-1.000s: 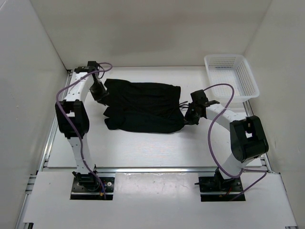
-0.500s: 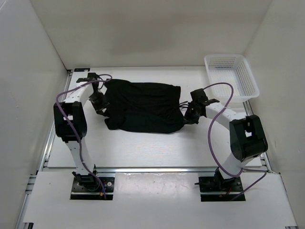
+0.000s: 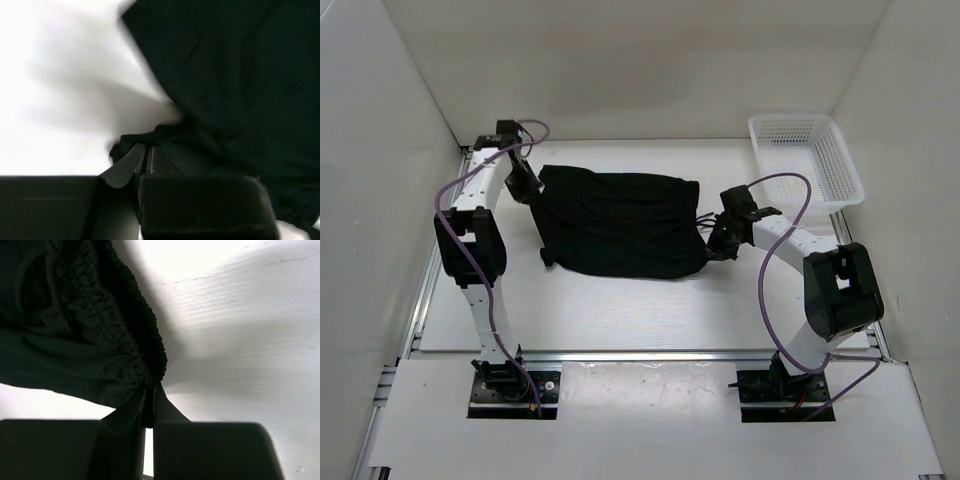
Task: Fold and stack the shorts
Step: Flatten the shorts out
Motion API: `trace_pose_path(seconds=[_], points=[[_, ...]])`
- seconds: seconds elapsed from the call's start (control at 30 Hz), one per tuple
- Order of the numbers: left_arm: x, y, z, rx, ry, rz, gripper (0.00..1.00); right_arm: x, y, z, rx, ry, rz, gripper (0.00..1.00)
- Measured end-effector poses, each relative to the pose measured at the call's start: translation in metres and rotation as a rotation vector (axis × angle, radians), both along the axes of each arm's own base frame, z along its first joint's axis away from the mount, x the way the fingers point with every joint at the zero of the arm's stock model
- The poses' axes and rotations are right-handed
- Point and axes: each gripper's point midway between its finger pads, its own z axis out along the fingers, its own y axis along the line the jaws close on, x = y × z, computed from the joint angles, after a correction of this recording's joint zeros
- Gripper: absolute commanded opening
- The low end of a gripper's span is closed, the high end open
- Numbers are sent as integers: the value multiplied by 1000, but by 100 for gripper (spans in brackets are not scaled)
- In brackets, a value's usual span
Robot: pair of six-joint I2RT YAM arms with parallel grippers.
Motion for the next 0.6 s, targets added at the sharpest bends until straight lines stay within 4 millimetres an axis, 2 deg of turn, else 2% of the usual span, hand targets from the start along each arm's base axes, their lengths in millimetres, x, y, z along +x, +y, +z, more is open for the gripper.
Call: trace_pose_path(seconds=[0.13,0.17,0.23,0.3,0.37,0.47,0.6], points=[[52,21,40,42,-144,52,10,0,0,5,5,-13,0,0],[65,28,44,51,-168,68,19,1,0,6,6,-16,0,0],[84,42,43,64,-191,95,31,1,1,8,13,-19,3,0],[92,52,30,74,-172,116,39,0,2,9,14,-20,5,0],[84,58,12,76,-117,129,40,-1,1,9,12,-17,5,0],[53,62,-12,76,-2,140,42,-1,1,8,10,-14,8,0],[3,53,-15,65,83,131,42,-2,0,8,5,-14,14,0]])
